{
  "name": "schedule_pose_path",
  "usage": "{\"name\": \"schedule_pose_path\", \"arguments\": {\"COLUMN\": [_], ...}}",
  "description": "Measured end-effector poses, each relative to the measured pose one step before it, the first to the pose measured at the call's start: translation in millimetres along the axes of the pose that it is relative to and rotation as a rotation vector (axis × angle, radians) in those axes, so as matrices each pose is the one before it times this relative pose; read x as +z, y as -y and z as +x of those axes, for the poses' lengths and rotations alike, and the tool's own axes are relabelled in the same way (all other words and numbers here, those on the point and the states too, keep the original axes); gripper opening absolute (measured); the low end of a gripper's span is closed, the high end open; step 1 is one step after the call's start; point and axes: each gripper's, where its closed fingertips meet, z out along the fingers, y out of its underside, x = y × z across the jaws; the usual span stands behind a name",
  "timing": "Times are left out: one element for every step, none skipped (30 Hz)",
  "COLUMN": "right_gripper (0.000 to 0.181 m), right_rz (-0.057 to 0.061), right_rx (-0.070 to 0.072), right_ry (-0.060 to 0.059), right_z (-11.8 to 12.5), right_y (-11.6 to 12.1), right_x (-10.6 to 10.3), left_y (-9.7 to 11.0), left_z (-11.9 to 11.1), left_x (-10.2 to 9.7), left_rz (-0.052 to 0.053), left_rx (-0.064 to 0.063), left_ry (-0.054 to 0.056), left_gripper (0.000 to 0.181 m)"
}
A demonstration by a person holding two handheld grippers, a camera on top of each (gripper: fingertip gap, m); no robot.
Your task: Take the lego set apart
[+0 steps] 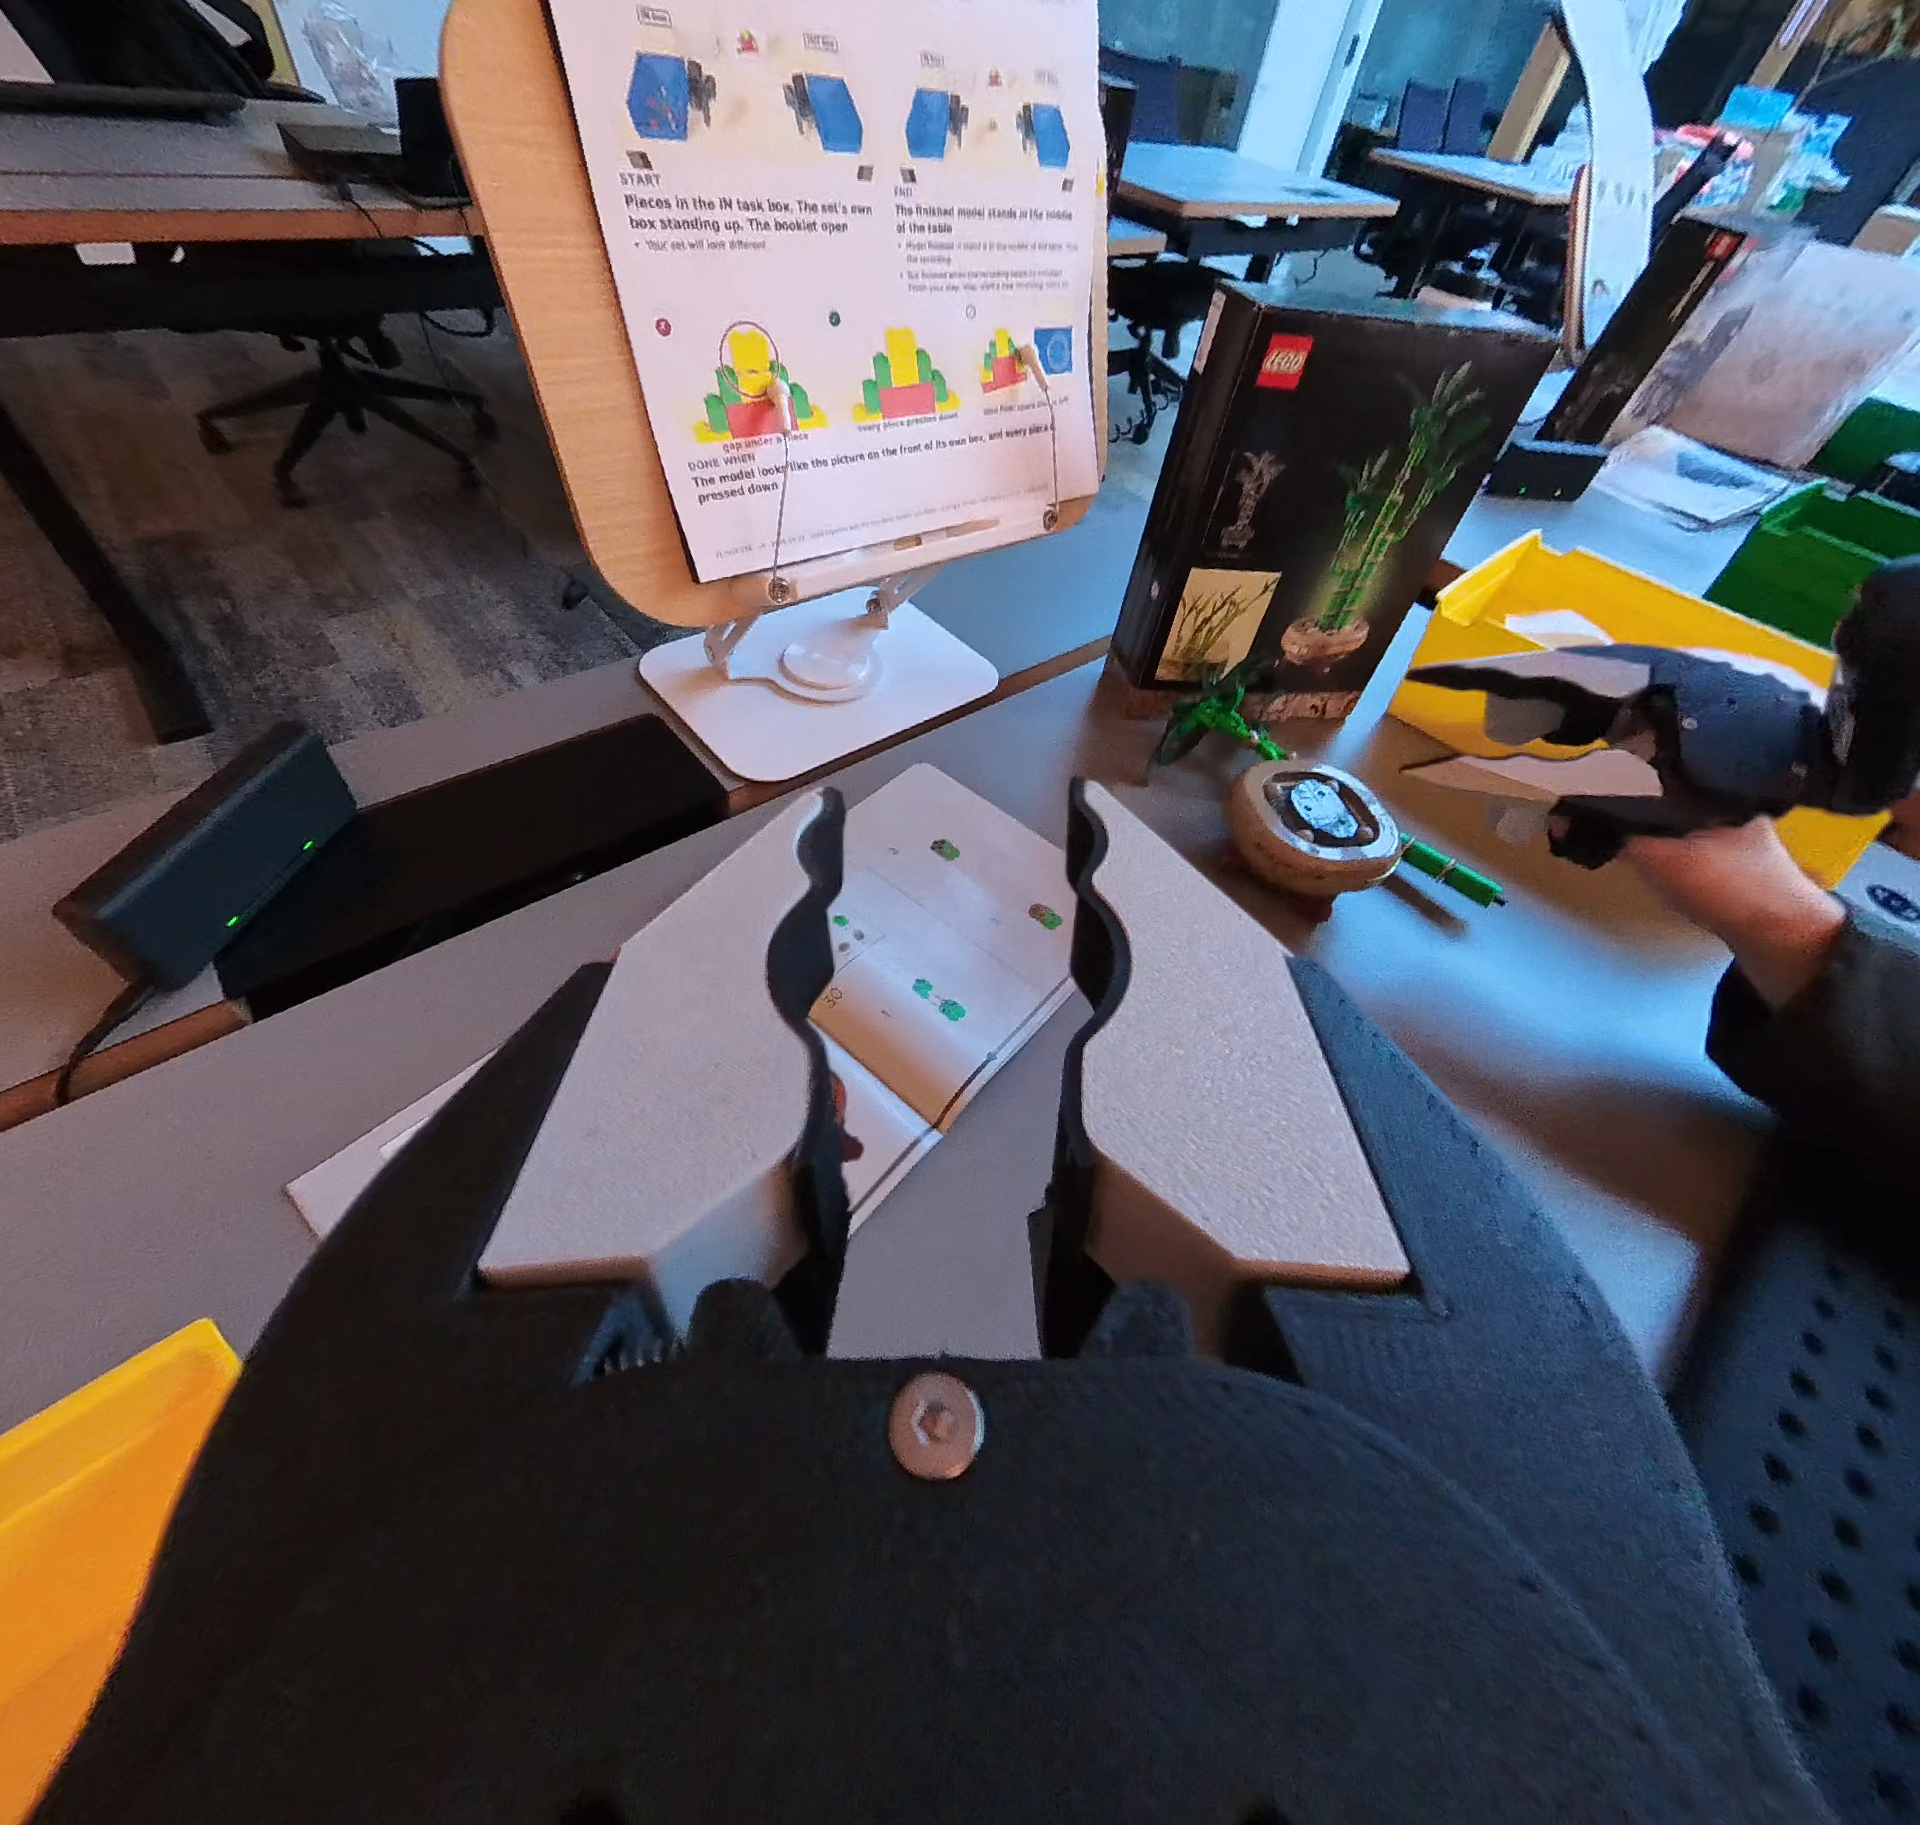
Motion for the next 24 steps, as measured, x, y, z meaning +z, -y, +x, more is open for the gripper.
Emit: {"name": "schedule_pose_path", "arguments": {"right_gripper": [0.072, 0.084, 0.091, 0.095, 0.098, 0.098, 0.098, 0.098, 0.096, 0.091, 0.078, 0.071, 0.071, 0.071, 0.07, 0.071, 0.071, 0.075, 0.081, 0.087, 0.092, 0.094, 0.094, 0.095], "right_rz": [-0.0185, -0.0233, -0.0348, -0.0412, -0.0429, -0.0402, -0.0349, -0.0319, -0.026, -0.0048, 0.0004, -0.0067, -0.0055, 0.0004, 0.0009, -0.0067, -0.0085, -0.006, -0.0052, -0.0033, -0.0015, -0.0095, -0.021, -0.0085], "right_rx": [0.0449, 0.0357, 0.0275, 0.0146, 0.0044, -0.0053, -0.01, -0.0087, -0.008, -0.0113, -0.0128, 0.005, 0.0068, -0.0038, -0.012, -0.0144, -0.0201, -0.02, -0.0136, -0.0018, 0.0134, 0.0301, 0.0393, 0.0259], "right_ry": [0.0527, 0.0547, 0.032, 0.0259, 0.0135, 0.0028, 0.0039, 0.005, 0.0048, -0.007, 0.0021, 0.0188, 0.0013, 0.0, -0.0041, -0.0082, -0.0124, -0.0179, -0.0239, -0.0218, -0.0111, 0.006, 0.0163, 0.0067], "right_z": [-2.93, -3.93, -1.11, -0.93, 0.03, 0.95, -0.14, -0.91, -1.53, -0.41, -1.96, -4.47, -1.56, -2.1, -1.67, -0.8, 0.14, 1.37, 3.09, 3.83, 2.96, 0.96, -0.58, 0.35], "right_y": [-6.5, -7.58, -9.66, -10.86, -10.94, -9.92, -8.02, -6.44, -4.52, -0.39, 1.32, 0.88, 0.82, 1.2, 1.05, -0.02, -0.44, -0.45, -0.68, -0.73, -0.77, -2.29, -4.26, -2.01], "right_x": [1.74, 2.05, 2.72, 3.58, 4.44, 4.59, 4.47, 3.83, 2.89, 1.15, -0.69, -0.24, 0.65, 1.27, 1.28, 1.06, 0.52, -0.01, -0.37, -0.71, -0.47, 0.15, 1.41, 1.2], "left_y": [-0.66, -0.08, 0.11, -0.07, -0.34, -0.48, -0.46, -0.26, -0.08, -0.06, 0.0, -0.18, -0.42, -0.62, -0.98, -1.41, -1.4, -0.97, -0.78, -0.52, -0.48, -0.34, -0.24, -0.33], "left_z": [-0.27, -0.29, -0.21, -0.35, -0.56, -0.81, -0.85, -0.46, -0.05, 0.32, 0.25, 0.15, -0.05, -0.1, 0.02, -0.17, -0.26, -0.2, -0.14, -0.17, 0.09, 0.25, -0.03, -0.18], "left_x": [0.04, -0.26, -0.46, -0.49, -0.36, -0.25, -0.14, -0.17, -0.21, -0.22, -0.04, 0.2, 0.46, 0.62, 0.89, 0.86, 0.78, 0.61, 0.4, 0.31, 0.22, 0.14, 0.13, 0.28], "left_rz": [-0.004, -0.0003, 0.001, 0.0008, -0.0004, -0.001, -0.0009, -0.0005, -0.0001, -0.0001, -0.0005, -0.0016, -0.0024, -0.0028, -0.0054, -0.0081, -0.0077, -0.0063, -0.005, -0.0037, -0.0031, -0.0027, -0.0022, -0.0017], "left_rx": [0.0052, -0.0001, -0.0038, -0.0062, -0.0074, -0.0072, -0.0059, -0.0045, -0.0028, -0.001, 0.0003, 0.0014, 0.0015, 0.001, 0.0006, 0.0012, 0.0025, 0.0036, 0.0038, 0.0035, 0.0028, 0.002, 0.0011, 0.0005], "left_ry": [0.0035, 0.0008, -0.0022, -0.0032, -0.0029, -0.0015, -0.0004, -0.0011, -0.0022, -0.0021, -0.0008, 0.0, 0.0008, 0.0011, 0.001, 0.0018, 0.0029, 0.003, 0.0028, 0.0024, 0.001, 0.0, 0.0004, 0.001], "left_gripper": [0.042, 0.041, 0.041, 0.04, 0.039, 0.039, 0.039, 0.038, 0.038, 0.038, 0.037, 0.037, 0.036, 0.036, 0.036, 0.036, 0.036, 0.036, 0.036, 0.036, 0.035, 0.035, 0.035, 0.035]}}
